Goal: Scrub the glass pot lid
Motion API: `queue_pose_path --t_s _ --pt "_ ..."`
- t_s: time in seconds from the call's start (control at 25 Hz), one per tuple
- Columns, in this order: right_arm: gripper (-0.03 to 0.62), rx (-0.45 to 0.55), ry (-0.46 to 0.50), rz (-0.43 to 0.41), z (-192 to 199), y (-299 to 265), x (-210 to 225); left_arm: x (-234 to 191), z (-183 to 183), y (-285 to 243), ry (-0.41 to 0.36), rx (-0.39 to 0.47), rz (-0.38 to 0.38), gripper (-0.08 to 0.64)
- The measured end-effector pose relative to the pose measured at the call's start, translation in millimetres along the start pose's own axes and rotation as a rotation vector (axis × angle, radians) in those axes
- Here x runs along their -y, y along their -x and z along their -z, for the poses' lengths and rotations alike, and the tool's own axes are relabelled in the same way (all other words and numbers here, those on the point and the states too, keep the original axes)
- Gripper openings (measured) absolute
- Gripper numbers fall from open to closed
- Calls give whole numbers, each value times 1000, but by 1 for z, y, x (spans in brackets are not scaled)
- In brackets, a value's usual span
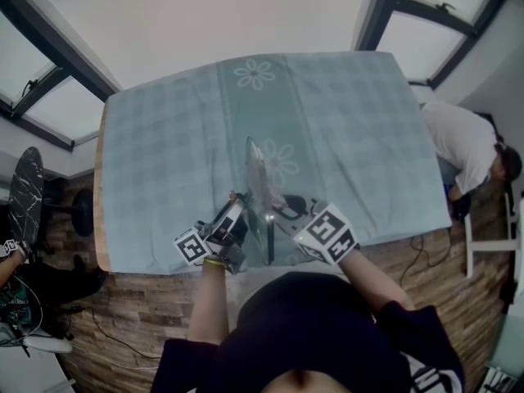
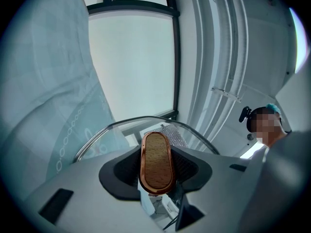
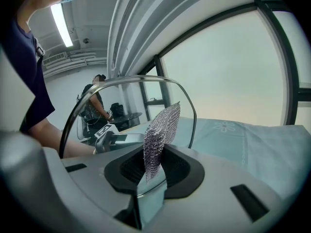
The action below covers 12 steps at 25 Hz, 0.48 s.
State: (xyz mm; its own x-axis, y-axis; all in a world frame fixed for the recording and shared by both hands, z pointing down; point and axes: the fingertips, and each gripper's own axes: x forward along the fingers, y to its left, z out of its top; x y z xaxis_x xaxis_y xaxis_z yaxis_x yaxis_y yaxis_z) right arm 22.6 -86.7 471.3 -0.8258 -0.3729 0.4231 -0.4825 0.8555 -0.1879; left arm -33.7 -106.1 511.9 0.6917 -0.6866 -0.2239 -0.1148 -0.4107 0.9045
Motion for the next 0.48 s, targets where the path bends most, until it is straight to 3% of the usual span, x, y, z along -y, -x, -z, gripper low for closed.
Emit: queue_pose_path --t_s 0.48 --pt "80 -16 39 -80 12 12 -28 2 -1 2 15 30 -2 168"
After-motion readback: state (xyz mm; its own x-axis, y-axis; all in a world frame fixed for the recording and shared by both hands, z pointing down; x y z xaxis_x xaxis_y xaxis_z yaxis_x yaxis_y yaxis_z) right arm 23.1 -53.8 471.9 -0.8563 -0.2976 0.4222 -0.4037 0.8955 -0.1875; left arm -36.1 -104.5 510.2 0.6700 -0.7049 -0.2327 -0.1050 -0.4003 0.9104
